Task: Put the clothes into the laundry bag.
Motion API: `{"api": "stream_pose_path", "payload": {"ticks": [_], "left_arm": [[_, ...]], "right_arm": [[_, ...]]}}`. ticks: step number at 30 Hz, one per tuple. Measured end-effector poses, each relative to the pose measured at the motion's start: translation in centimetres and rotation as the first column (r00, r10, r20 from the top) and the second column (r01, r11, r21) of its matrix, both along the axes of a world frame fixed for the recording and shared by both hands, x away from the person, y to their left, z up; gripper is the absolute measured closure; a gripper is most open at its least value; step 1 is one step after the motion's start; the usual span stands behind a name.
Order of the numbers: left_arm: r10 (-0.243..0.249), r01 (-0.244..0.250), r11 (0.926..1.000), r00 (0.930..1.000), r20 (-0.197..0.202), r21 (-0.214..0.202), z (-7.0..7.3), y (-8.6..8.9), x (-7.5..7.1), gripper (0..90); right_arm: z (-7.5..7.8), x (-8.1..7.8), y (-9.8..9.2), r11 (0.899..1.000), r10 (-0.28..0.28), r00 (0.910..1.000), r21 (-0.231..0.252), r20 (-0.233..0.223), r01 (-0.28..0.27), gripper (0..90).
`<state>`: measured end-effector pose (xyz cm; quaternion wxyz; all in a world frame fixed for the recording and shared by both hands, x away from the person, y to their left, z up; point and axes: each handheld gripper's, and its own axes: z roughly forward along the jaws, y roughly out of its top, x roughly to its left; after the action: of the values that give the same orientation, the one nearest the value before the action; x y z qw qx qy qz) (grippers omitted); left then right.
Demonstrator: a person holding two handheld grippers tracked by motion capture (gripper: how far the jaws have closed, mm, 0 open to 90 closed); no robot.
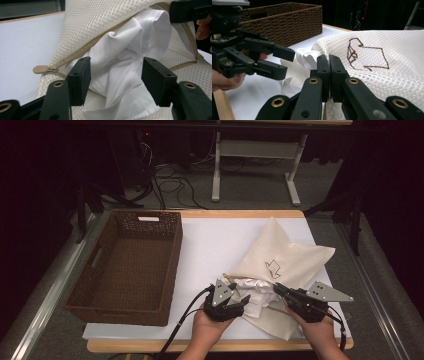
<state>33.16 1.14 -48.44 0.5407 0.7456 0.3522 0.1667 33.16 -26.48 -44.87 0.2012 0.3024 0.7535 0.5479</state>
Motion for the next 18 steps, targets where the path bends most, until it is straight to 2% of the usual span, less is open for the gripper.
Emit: {"api": "stream_pose_path", "payload": {"ticks": [6,11,13,18], "left_arm": [[0.004,-0.004,0.9999,0.9999,0.015,0.014,0.3,-0.4,0.4,42.3],[-0.007,0.007,0.9999,0.9996,0.028,0.010,0.6,-1.0,0.7,54.1],[-0.012,0.011,0.9999,0.9992,0.039,0.010,0.8,-1.3,0.8,55.3],[-0.019,0.018,0.9997,0.9996,0.021,0.018,0.7,-2.1,1.3,64.3]], "right_arm": [[0.0,0.0,0.0,1.000,0.001,1.0000,0.000,0.000,-0.001,89.3],[0.0,0.0,0.1,1.000,-0.002,1.0000,-0.001,-0.003,0.002,89.3],[0.0,0.0,0.1,1.000,0.000,1.0000,-0.002,0.000,0.000,89.3],[0.0,0.0,0.1,1.000,-0.002,1.0000,-0.001,-0.004,0.002,89.3]]}}
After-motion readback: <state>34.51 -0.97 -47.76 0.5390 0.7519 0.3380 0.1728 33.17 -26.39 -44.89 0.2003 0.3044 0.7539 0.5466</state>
